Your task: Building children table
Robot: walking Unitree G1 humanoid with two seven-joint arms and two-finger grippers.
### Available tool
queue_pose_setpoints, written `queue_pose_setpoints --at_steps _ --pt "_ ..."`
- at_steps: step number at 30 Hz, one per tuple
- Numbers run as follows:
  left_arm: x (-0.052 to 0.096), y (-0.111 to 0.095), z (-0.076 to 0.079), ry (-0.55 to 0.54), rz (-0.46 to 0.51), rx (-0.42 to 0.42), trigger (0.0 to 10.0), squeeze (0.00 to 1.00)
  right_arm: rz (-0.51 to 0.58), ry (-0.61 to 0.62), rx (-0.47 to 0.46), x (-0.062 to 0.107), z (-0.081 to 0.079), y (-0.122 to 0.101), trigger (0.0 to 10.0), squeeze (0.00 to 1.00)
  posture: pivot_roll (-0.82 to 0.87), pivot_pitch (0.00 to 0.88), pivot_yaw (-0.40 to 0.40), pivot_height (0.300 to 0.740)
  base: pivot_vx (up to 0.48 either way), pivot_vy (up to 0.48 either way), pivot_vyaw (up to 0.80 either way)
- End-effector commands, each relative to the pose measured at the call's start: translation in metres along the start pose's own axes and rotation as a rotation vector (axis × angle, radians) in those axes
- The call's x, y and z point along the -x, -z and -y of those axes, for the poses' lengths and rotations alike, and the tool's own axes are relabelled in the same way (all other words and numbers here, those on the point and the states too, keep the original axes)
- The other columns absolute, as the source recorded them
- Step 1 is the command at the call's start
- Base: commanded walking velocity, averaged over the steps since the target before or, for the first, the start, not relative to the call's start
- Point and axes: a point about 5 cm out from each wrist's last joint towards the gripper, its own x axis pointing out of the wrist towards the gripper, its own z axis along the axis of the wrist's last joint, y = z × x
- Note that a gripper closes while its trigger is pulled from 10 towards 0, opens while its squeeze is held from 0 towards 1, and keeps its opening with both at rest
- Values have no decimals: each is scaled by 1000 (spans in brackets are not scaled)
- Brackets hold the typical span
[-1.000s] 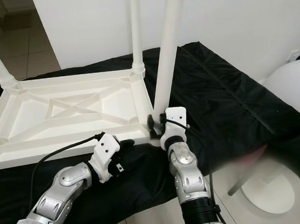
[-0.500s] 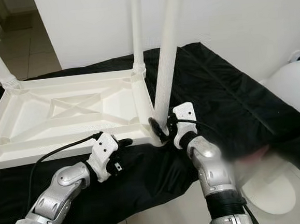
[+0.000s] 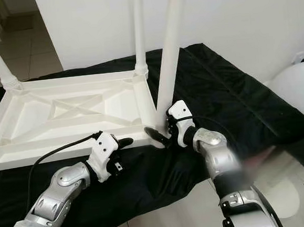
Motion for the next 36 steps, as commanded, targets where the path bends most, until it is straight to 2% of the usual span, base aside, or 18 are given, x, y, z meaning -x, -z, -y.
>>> queue_pose_setpoints --at_steps 1,2,3,7,8,13,14,17,18,23,26,29,31,35,36 --pt "2 1 0 -3 -6 8 10000 0 -17 -35 27 -3 -1 0 5137 0 -20 0 -32 740 0 0 0" --pt "4 1 0 -2 -8 15 10000 0 -22 -50 29 -5 -1 1 5137 0 -20 0 -32 740 0 0 0" --pt "5 2 1 3 -12 23 10000 0 -23 -52 29 -5 -1 1 2902 0 -21 0 -32 740 0 0 0" --pt "5 2 1 6 -14 26 10000 0 -21 -61 29 -6 -1 2 2902 0 -21 0 -32 740 0 0 0" --pt "6 2 2 13 -18 27 10000 0 -18 -62 19 -5 0 4 0 0 -19 3 -32 740 0 0 0" --pt "8 4 2 21 -29 27 10000 0 -17 -64 5 -3 -1 11 0 0 -27 5 -28 740 0 0 0" --pt "7 5 1 22 -32 24 10000 0 -9 -48 -8 -1 -1 14 3843 0 -33 6 -25 740 0 0 0" --pt "7 5 1 24 -33 24 10000 0 -1 -41 -17 -1 -2 14 3843 0 -33 6 -25 740 0 0 0" --pt "7 5 1 26 -33 24 10000 0 15 -32 -28 -1 -3 13 10000 0 -39 9 -24 740 0 0 0" --pt "7 5 2 31 -35 25 10000 0 58 5 -48 0 -6 10 10000 0 -47 12 -19 740 0 0 0" --pt "6 6 4 45 -39 29 10000 0 71 147 -85 0 -5 7 10000 0 -55 16 -18 740 0 0 0" --pt "6 6 5 49 -40 30 10000 0 69 195 -113 0 -6 8 10000 0 -61 17 -12 740 0 0 0" --pt "6 7 6 61 -42 32 10000 0 83 263 -174 -2 -14 7 10000 0 -67 17 -4 740 0 0 0" --pt "6 7 6 66 -44 31 10000 0 84 287 -181 -3 -19 7 10000 0 -67 17 -4 740 0 0 0" --pt "6 7 7 70 -45 30 10000 0 90 352 -224 -5 -23 6 10000 0 -71 17 -1 740 0 0 0"
